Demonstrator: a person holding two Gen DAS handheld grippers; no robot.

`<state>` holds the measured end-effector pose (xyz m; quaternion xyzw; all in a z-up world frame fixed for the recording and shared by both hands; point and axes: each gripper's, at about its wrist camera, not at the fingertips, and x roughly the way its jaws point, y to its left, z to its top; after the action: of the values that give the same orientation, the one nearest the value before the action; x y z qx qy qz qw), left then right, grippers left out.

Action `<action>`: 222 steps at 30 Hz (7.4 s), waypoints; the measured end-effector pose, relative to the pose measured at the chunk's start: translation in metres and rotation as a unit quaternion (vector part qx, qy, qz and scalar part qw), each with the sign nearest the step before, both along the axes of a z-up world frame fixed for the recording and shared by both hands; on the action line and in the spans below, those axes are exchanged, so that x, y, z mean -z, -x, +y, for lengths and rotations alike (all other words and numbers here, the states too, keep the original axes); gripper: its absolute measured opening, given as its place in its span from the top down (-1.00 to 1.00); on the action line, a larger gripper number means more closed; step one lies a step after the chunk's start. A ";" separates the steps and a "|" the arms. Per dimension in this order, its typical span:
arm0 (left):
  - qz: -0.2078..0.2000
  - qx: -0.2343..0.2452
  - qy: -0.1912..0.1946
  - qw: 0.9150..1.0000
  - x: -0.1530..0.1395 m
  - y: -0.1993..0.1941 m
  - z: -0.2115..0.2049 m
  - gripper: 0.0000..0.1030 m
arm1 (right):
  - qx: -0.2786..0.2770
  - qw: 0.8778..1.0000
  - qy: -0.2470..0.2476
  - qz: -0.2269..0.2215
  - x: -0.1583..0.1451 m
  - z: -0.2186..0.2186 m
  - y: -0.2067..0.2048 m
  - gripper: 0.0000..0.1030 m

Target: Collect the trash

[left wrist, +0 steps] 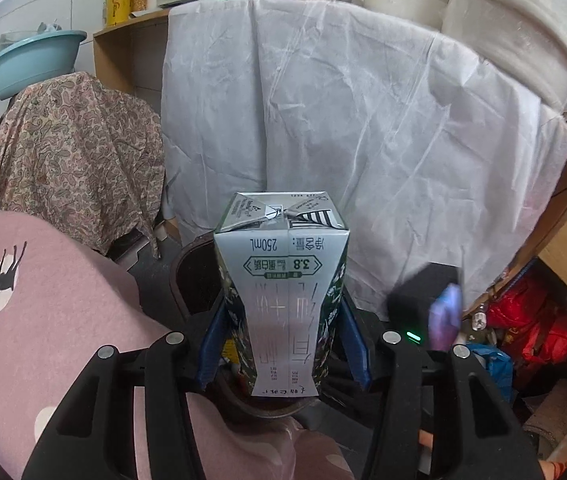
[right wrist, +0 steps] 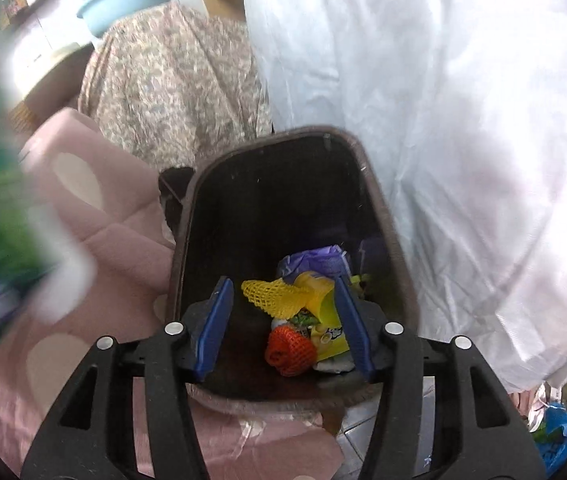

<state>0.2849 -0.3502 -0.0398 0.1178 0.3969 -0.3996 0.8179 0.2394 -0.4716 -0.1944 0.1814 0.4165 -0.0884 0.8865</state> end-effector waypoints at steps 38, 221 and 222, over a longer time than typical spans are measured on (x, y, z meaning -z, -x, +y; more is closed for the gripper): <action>0.017 -0.056 -0.062 0.996 0.038 -0.008 -0.062 -0.47 | 0.077 0.991 0.014 -0.105 -0.059 -0.014 0.153 -0.06; -0.280 -0.410 0.073 0.865 -0.094 0.301 0.345 -0.90 | -0.109 0.925 0.119 -0.344 -0.209 0.270 0.330 -0.89; -0.280 -0.409 0.073 0.865 -0.094 0.301 0.345 -0.90 | -0.109 0.925 0.119 -0.344 -0.209 0.270 0.330 -0.89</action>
<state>-0.0166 -0.0054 0.0542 -0.0079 0.1337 -0.0068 0.9910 -0.0910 -0.2015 0.0142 0.0474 0.0894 0.0281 0.9945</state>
